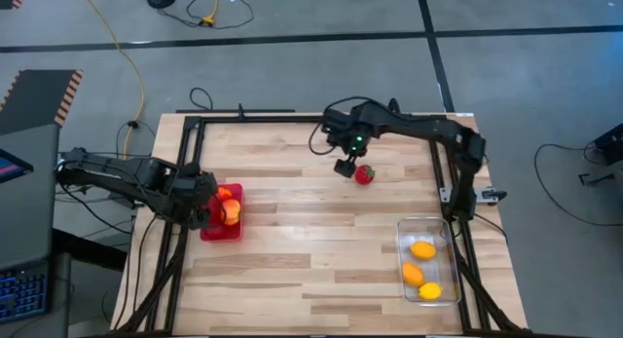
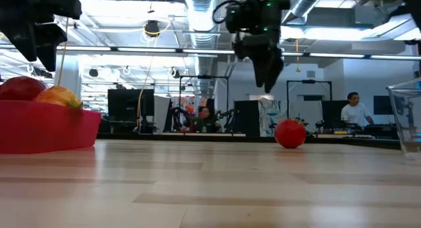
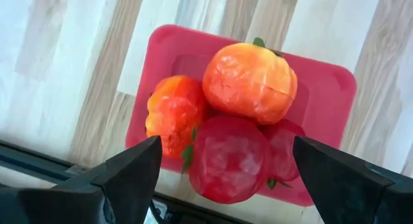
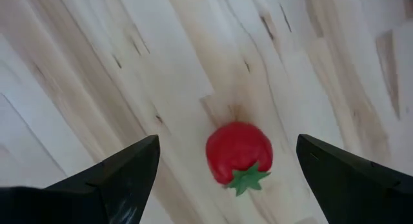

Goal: Sort produce into baskets
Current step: Put the red tomato into the red bin

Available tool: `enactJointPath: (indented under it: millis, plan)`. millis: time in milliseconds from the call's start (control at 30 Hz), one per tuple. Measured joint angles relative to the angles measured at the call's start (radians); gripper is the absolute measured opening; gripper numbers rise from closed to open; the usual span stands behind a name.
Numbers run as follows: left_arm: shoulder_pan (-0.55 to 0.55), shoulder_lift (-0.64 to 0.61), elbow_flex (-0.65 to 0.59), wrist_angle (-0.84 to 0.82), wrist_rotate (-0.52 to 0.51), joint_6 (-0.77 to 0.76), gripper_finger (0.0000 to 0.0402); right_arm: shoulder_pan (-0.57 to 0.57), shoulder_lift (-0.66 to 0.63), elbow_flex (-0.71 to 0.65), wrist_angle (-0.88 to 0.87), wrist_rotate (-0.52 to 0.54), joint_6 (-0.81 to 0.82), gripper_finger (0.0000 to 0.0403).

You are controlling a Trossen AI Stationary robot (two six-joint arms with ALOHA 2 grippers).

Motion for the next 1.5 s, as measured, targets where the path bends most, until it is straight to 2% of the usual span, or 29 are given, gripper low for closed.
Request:
enactJointPath:
  millis: [200,367,633,867,1133,1500]
  plan:
    - [0.0,-0.002,0.0,0.002,0.0,-0.007,0.0336,0.021,-0.124,-0.235,0.151,0.0,0.054,0.0392]
    - [0.0,-0.002,0.0,0.003,0.0,-0.009,0.0336,0.028,-0.182,-0.358,0.215,-0.004,0.062,0.0392]
    - [0.0,-0.001,0.0,0.003,0.0,-0.01,0.0336,0.03,-0.188,-0.415,0.23,0.149,0.177,0.0392]
    - [0.0,-0.001,0.0,0.003,0.0,-0.01,0.0336,0.049,-0.186,-0.514,0.341,0.148,0.183,0.0392]
    - [0.0,-0.001,0.0,0.003,0.0,-0.01,0.0336,0.048,-0.121,-0.516,0.348,0.194,0.21,0.0392]
    - [0.0,-0.001,0.0,0.003,0.0,-0.01,0.0336,0.049,0.002,-0.516,0.344,0.191,0.211,0.0392]
